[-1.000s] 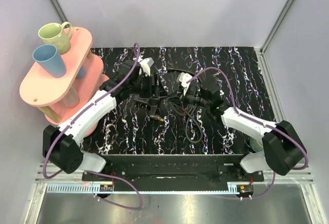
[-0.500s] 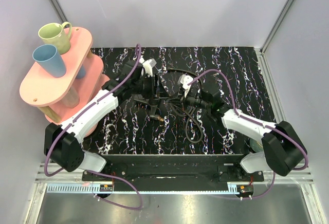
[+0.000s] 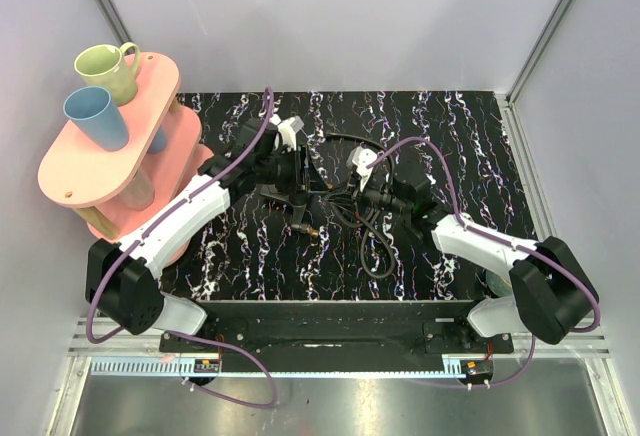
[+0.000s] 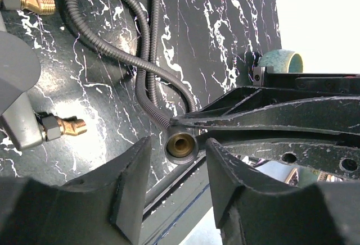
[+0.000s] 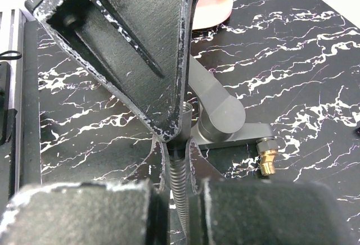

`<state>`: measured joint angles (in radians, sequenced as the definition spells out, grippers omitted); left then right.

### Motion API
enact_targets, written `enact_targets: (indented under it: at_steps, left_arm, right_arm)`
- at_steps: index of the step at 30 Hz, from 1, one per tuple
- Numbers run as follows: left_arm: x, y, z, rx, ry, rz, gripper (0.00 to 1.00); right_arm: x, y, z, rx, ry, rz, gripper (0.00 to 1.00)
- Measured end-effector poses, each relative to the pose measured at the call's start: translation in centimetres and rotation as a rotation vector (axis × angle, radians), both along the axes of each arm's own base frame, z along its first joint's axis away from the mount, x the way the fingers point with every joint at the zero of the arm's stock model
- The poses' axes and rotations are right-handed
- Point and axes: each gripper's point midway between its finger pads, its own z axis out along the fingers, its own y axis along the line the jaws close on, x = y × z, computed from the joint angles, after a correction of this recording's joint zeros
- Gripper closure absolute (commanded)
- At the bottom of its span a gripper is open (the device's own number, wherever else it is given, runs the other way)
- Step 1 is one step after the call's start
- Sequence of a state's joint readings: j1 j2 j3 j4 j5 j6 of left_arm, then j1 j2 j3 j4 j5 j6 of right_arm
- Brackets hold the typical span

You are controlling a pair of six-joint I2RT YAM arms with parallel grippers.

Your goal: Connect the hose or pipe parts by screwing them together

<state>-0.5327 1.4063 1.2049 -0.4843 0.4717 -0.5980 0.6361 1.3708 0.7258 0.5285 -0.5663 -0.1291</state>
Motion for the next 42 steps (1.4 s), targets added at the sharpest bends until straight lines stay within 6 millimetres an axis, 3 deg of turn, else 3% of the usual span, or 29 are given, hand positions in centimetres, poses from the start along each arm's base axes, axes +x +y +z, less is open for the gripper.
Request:
enact_targets:
  at_steps: [4,8,9,10,11,12,14,16,18,23,27,33,39,42]
  left_arm:
    - [-0.1,0.2,-0.2,0.012,0.006,0.004,0.54]
    - [-0.3,0.0,-0.2,0.003,0.014,-0.002,0.76]
    - [-0.3,0.0,-0.1,0.002,0.016,-0.004,0.85]
    - [-0.3,0.0,-0.2,0.003,0.015,-0.007,1.0]
    - [-0.4,0.0,-0.2,0.002,0.019,-0.006,1.0]
    - [-0.4,0.0,-0.2,0.0,0.021,-0.004,1.0]
    - [-0.4,-0.1,-0.1,-0.004,0.019,-0.011,1.0]
    - [-0.7,-0.2,-0.1,-0.007,0.025,-0.023,1.0]
    - [-0.8,-0.2,0.0,-0.005,0.026,-0.03,1.0]
    - [-0.8,-0.2,1.6,-0.006,0.004,-0.039,1.0]
    - [-0.2,-0.4,4.6,-0.028,-0.06,-0.04,1.0]
    - [0.0,0.4,7.4,-0.016,-0.129,-0.014,1.0]
    - [1.0,1.5,10.9,0.012,-0.222,0.052,1.0]
    - [1.8,2.6,11.9,0.049,-0.271,0.115,1.0]
  right_arm:
    - [-0.1,0.0,-0.1,0.0,0.0,0.0,0.98]
    - [-0.1,0.0,-0.2,-0.001,0.002,0.0,0.93]
    - [-0.1,0.0,-0.2,-0.001,0.002,0.0,0.83]
    - [-0.1,0.0,-0.2,0.0,0.002,-0.001,0.76]
    - [-0.1,-0.1,-0.2,0.0,0.006,-0.004,0.71]
    - [-0.1,-0.1,-0.2,0.001,0.01,-0.006,0.53]
    - [-0.1,-0.1,-0.2,0.004,0.014,-0.009,0.37]
    - [0.0,-0.2,-0.3,0.008,0.007,-0.02,0.25]
    - [-0.1,-0.5,-0.7,0.004,0.014,-0.027,0.22]
    - [-0.5,-1.4,-3.8,-0.035,0.054,-0.062,0.25]
    - [0.6,-1.7,-6.8,-0.082,0.1,-0.114,0.31]
    - [2.6,-2.9,-11.7,-0.171,0.189,-0.256,0.41]
    - [5.3,-4.8,-14.5,-0.242,0.255,-0.458,0.6]
    - [6.7,-6.0,-15.1,-0.258,0.289,-0.559,0.63]
